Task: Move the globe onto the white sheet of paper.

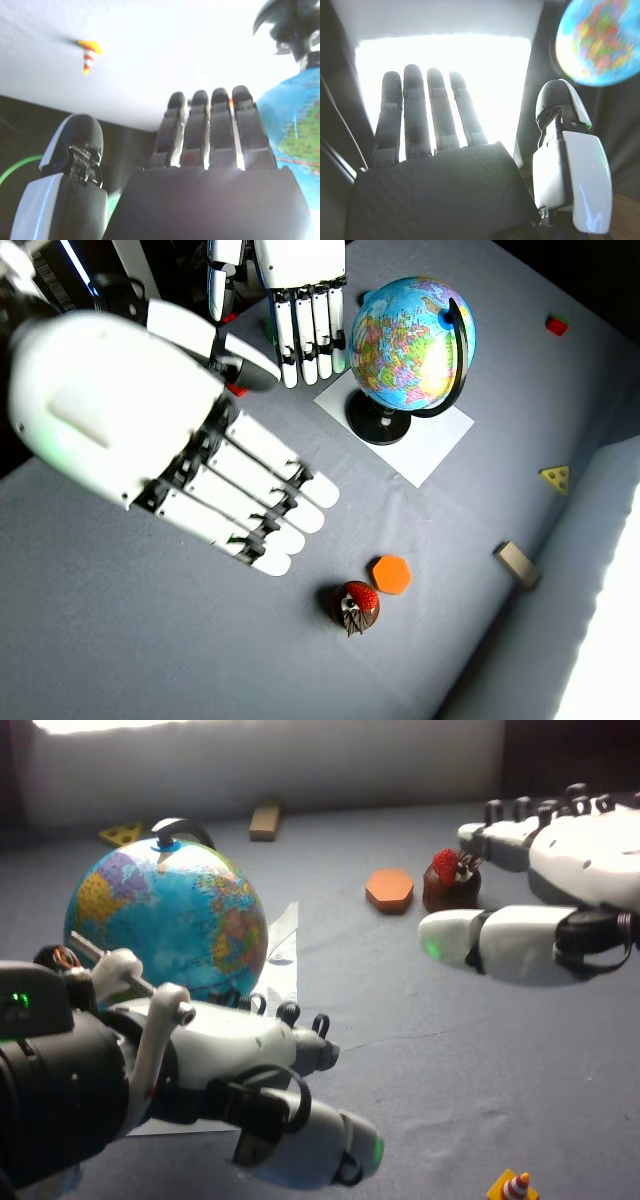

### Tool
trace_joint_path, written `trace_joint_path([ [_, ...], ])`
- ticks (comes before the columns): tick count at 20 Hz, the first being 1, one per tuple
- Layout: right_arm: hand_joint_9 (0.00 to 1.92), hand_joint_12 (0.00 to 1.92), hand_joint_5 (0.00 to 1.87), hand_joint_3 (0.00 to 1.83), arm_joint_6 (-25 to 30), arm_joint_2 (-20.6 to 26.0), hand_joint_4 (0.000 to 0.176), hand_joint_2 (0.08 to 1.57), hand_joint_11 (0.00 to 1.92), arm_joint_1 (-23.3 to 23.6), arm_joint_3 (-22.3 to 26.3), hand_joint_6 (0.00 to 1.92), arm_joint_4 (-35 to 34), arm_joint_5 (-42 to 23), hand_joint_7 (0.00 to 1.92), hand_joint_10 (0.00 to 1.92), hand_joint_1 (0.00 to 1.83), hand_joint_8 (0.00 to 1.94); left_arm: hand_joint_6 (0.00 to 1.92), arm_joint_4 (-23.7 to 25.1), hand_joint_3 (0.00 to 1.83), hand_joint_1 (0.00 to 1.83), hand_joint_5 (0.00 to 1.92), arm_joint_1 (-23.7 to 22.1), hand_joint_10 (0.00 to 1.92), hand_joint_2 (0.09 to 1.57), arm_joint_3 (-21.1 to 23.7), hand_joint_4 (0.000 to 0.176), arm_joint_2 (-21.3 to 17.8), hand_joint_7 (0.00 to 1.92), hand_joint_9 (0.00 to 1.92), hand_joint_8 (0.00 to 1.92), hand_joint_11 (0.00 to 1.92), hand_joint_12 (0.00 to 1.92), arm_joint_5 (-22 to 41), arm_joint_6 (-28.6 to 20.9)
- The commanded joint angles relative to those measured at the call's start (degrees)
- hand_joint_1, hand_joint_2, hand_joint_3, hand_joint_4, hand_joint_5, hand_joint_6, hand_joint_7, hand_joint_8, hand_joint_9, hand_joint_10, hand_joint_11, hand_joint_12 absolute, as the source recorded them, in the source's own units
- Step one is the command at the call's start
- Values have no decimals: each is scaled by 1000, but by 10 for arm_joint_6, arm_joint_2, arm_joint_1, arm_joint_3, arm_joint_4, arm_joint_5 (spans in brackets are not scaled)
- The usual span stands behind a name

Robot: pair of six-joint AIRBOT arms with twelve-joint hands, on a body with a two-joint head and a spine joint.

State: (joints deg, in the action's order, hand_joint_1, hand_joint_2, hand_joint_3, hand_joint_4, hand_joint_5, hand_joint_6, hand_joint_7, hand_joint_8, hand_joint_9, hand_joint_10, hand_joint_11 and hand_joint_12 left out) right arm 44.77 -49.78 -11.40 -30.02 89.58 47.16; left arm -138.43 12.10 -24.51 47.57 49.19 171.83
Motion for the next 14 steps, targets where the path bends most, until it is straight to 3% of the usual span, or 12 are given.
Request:
trace_joint_path([
  [1, 275, 478, 205, 0, 1, 2, 0, 1139, 0, 11, 8, 17, 42, 14, 246, 13, 0, 14, 16, 15, 0, 0, 151, -9, 7, 1219, -3, 38, -2, 107, 49, 9, 24, 17, -17, 0],
  [3, 422, 726, 371, 4, 1, 0, 0, 1154, 0, 19, 18, 57, 30, 28, 450, 49, 0, 40, 10, 13, 0, 0, 316, -11, 10, 1231, -3, 34, -2, 307, 200, 9, 1, 355, -17, 0],
  [4, 508, 952, 465, 3, 1, -1, 0, 1157, 0, 22, 21, 85, 23, 24, 553, 75, 0, 56, 30, 12, 2, 0, 392, -11, 31, 1239, -3, 31, -3, 424, 285, 31, 0, 486, -17, 0],
  [5, 508, 952, 465, 3, 3, -4, 0, 1157, 0, 24, 22, 85, 22, 14, 553, 75, 0, 56, 30, 9, 2, 0, 392, -11, 31, 1239, -3, 31, -5, 424, 285, 31, 0, 486, -17, 0],
  [6, 685, 1494, 663, 0, 5, -10, 0, 1184, 131, 26, 22, 267, 20, 15, 826, 376, 0, 82, 107, 6, 3, 0, 611, -11, 177, 1266, -3, 11, -7, 711, 605, 108, 66, 1177, -17, 0],
  [7, 699, 1649, 694, 0, 4, -17, 0, 1193, 257, 28, 22, 557, 17, 22, 951, 800, 37, 174, 262, 3, 0, 0, 705, -11, 787, 1293, -3, 0, -9, 833, 595, 292, 216, 1531, -17, 0],
  [8, 705, 1797, 731, 0, 1, -23, 0, 1194, 374, 29, 22, 897, 17, 27, 954, 1222, 133, 601, 707, 3, 3, 40, 714, -11, 1262, 1327, -2, 0, -9, 876, 632, 723, 373, 1783, -17, 0],
  [9, 718, 1896, 763, 2, -3, -27, 0, 1204, 468, 29, 23, 1165, 17, 32, 911, 1507, 196, 1040, 1051, 3, 6, 70, 715, -11, 1538, 1361, -2, 0, -9, 868, 659, 1057, 477, 1893, -15, 0],
  [10, 748, 1916, 803, 2, -3, -29, 0, 1211, 584, 28, 25, 1315, 17, 33, 906, 1698, 268, 1315, 1262, 6, 6, 144, 735, -11, 1673, 1380, -2, 0, -9, 867, 689, 1287, 548, 1915, -15, 0],
  [11, 858, 1920, 857, 9, -3, -29, 0, 1241, 726, 26, 27, 1449, 17, 31, 951, 1789, 315, 1483, 1391, 7, 7, 263, 783, -11, 1755, 1402, -2, 0, -9, 889, 774, 1444, 642, 1920, -14, 0],
  [13, 932, 1921, 896, 16, 7, -29, 0, 1279, 823, 17, 29, 1523, 20, 17, 1001, 1819, 356, 1557, 1454, 42, 2, 379, 843, -26, 1880, 1407, -7, 0, -9, 931, 843, 1592, 734, 1921, -16, 0],
  [14, 1041, 1921, 959, 42, 7, -29, 0, 1368, 980, 16, 29, 1667, 21, 16, 1110, 1901, 493, 1679, 1567, 46, 5, 591, 907, -27, 1913, 1431, -8, 0, -9, 993, 935, 1704, 860, 1921, -18, 0],
])
